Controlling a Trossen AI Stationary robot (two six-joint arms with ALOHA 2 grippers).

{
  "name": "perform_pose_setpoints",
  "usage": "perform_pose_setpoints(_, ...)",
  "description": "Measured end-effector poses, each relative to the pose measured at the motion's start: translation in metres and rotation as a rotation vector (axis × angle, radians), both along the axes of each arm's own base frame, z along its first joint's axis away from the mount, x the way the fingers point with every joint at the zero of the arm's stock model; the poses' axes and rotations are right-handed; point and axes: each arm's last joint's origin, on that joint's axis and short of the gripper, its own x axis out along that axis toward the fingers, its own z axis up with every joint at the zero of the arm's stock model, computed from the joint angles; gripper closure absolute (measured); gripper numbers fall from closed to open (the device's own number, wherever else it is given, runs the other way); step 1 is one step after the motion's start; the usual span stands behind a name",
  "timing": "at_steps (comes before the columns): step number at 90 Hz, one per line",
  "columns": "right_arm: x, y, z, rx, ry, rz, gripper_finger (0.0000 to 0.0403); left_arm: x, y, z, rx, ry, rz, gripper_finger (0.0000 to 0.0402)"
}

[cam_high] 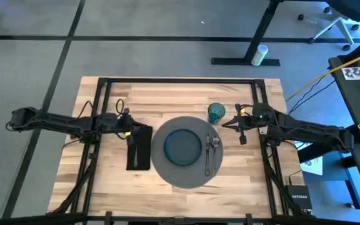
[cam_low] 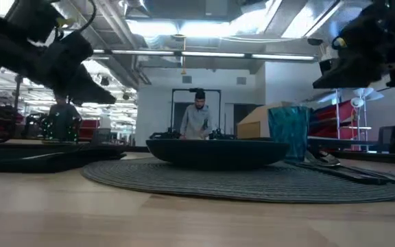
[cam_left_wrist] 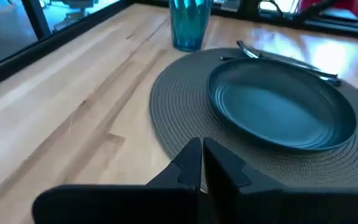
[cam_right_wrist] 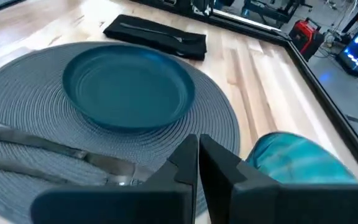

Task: Set table place
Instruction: Return to Home Position

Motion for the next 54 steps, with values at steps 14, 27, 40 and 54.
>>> perform_pose_setpoints(14, -0.006, 0.002, -0.02, -0.019, -0.019, 0.004, 0.0403, -0.006, 0.0, -0.012, -0.038, 0.005, 0.014, 0.0402)
perform_pose_setpoints(27, -0.01, 0.003, -0.033, -0.064, -0.135, 0.002, 0.0403, -0.008, 0.0, -0.017, -0.049, 0.0, 0.021, 0.0402)
perform_pose_setpoints(40, -0.013, 0.0, -0.032, -0.118, -0.13, -0.136, 0.0403, -0.01, 0.001, -0.02, -0.058, 0.03, 0.043, 0.0402)
perform_pose_setpoints(54, -0.015, -0.004, -0.036, -0.101, -0.081, -0.295, 0.0402, -0.014, 0.003, -0.028, -0.178, 0.095, 0.113, 0.0402)
